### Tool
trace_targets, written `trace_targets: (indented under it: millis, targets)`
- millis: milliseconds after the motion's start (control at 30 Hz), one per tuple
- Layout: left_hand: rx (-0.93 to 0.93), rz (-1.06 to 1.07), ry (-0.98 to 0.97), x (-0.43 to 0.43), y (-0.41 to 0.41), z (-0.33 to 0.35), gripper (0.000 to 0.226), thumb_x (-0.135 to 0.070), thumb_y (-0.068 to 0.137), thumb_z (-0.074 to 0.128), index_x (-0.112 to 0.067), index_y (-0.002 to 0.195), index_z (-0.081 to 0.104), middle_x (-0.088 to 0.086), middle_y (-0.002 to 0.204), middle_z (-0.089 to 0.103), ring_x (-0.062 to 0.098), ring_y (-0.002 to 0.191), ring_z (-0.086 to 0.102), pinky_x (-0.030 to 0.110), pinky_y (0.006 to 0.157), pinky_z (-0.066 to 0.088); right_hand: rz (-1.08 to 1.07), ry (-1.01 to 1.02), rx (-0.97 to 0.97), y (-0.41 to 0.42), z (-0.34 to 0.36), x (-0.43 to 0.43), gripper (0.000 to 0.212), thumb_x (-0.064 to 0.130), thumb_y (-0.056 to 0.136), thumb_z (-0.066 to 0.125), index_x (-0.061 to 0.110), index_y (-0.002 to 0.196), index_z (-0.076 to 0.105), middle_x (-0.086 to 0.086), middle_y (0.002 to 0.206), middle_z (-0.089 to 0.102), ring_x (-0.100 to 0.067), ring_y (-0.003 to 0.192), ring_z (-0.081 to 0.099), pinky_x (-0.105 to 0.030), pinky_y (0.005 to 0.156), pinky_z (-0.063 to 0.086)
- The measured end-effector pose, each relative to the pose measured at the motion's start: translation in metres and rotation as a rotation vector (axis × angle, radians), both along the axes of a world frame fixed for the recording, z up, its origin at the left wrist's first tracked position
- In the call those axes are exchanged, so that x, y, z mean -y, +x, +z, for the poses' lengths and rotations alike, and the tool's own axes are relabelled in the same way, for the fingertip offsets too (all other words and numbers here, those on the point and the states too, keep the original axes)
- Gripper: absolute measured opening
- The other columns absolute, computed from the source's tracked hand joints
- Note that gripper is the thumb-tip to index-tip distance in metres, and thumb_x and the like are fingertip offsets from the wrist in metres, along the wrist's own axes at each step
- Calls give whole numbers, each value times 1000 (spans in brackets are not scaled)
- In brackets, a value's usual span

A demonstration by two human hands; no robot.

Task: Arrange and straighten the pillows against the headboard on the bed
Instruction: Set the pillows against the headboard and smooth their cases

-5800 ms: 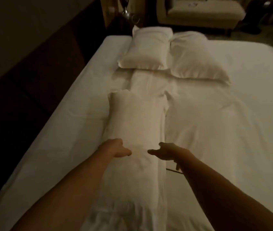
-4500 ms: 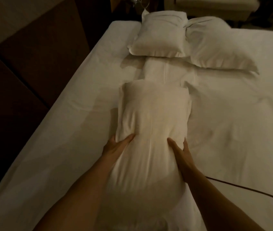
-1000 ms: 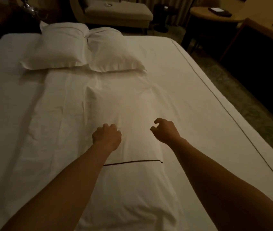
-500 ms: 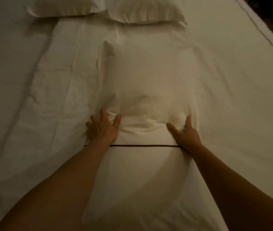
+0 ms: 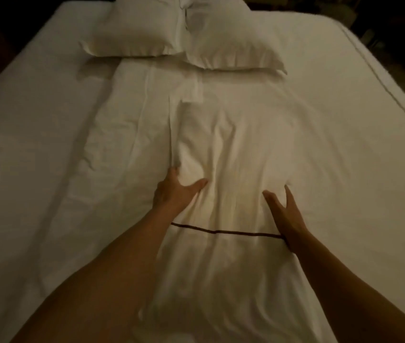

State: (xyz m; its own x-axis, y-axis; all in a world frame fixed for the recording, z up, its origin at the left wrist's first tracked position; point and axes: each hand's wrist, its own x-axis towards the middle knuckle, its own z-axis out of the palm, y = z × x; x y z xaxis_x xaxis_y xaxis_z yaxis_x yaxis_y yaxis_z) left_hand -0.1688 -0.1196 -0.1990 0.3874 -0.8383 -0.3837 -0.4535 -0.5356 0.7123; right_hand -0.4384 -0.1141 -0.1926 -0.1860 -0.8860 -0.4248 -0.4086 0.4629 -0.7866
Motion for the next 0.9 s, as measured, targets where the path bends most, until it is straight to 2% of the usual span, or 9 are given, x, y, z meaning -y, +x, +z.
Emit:
trace_targets:
  millis: [100,233,467,600,767,900]
  targets:
    - [65,-41,-29,-10,20,41,122,-95,45,59,-25,143,39,4,138,57,29,119,58,42,97,50,-25,-16,18,19,25,-17,91,71,80,55,32,154,17,-4,160,27,-33,140,34,-52,109,32]
    - [205,-126,-56,-21,64,112,115,-87,52,61,-23,146,38,7,139,56,32,121,56,43,97,49,-80,5,65,72,58,-44,88,71,83,51,30,154,19,-5,159,29,-34,139,34,-52,111,29]
    - [496,-200,-121,-59,181,238,107,-78,62,65,-22,147,35,15,137,55,37,120,55,45,98,47,-96,5,257,218,103,-87,72,65,91,43,30,151,28,-8,154,36,-36,134,39,-51,108,31]
    - [678,-181,-149,-105,259,293,96,-75,66,66,-19,140,41,16,131,58,37,116,57,43,90,46,-43,73,391,319,123,-120,66,63,94,39,28,150,33,-7,153,39,-34,133,41,-49,107,35]
    - [849,-155,-168,-171,351,330,86,-70,70,67,-19,135,43,18,132,55,37,112,58,43,89,47,28,142,540,442,129,-162,68,64,94,36,25,150,34,-8,152,40,-33,134,42,-55,111,34]
    - [944,-137,-153,-218,409,319,80,-66,73,65,-20,134,42,13,127,58,34,110,59,43,90,45,114,164,616,525,119,-198,62,62,96,35,30,149,34,-4,152,41,-29,132,44,-52,110,36]
